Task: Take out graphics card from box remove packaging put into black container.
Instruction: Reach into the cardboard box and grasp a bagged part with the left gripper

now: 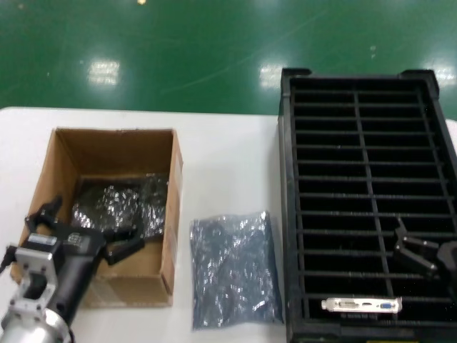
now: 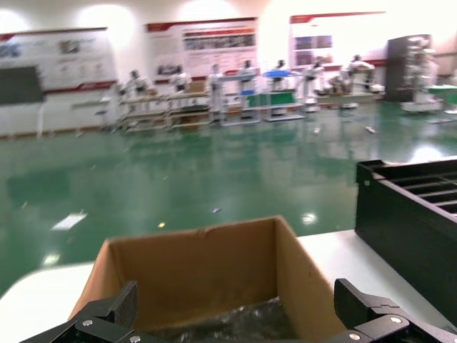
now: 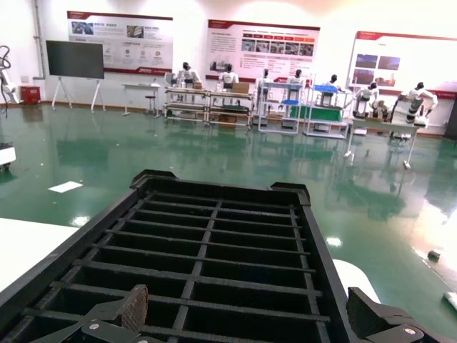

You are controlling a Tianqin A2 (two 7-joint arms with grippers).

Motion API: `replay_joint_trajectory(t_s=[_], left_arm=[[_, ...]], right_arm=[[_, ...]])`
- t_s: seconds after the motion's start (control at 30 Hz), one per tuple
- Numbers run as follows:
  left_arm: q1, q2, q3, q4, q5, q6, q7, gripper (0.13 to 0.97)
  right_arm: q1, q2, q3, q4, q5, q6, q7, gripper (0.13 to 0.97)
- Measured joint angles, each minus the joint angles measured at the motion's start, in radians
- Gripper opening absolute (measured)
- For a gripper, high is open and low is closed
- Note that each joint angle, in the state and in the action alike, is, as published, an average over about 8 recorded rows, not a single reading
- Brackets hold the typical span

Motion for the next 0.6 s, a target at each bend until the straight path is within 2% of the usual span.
replay_joint_trajectory(t_s=[0.1, 0.23, 0.33, 0.43, 0.5, 0.6], left_arm=[[-0.015, -0.028, -0.018, -0.01, 0.002, 0.064, 0.044, 0.966], [-0.087, -0.106, -0.013, 0.019, 0.039, 0.135, 0.109, 0.966], [-0.182, -0.173, 0.017, 0.087, 0.091, 0.182, 0.164, 0.966], [-0.297, -0.227, 0.063, 0.188, 0.14, 0.239, 0.234, 0.966], [-0.38, -0.254, 0.101, 0.27, 0.168, 0.291, 0.292, 0.966], [-0.501, -0.278, 0.169, 0.406, 0.211, 0.381, 0.386, 0.966]], right_arm=[[0.0, 0.0, 0.0, 0.0, 0.0, 0.0, 0.0, 0.966], [0.0, 0.0, 0.0, 0.0, 0.0, 0.0, 0.0, 0.966], [0.0, 0.0, 0.0, 0.0, 0.0, 0.0, 0.0, 0.966], [0.0, 0.0, 0.0, 0.0, 0.0, 0.0, 0.0, 0.966], [0.0, 0.0, 0.0, 0.0, 0.0, 0.0, 0.0, 0.966], [0.0, 0.0, 0.0, 0.0, 0.0, 0.0, 0.0, 0.966]])
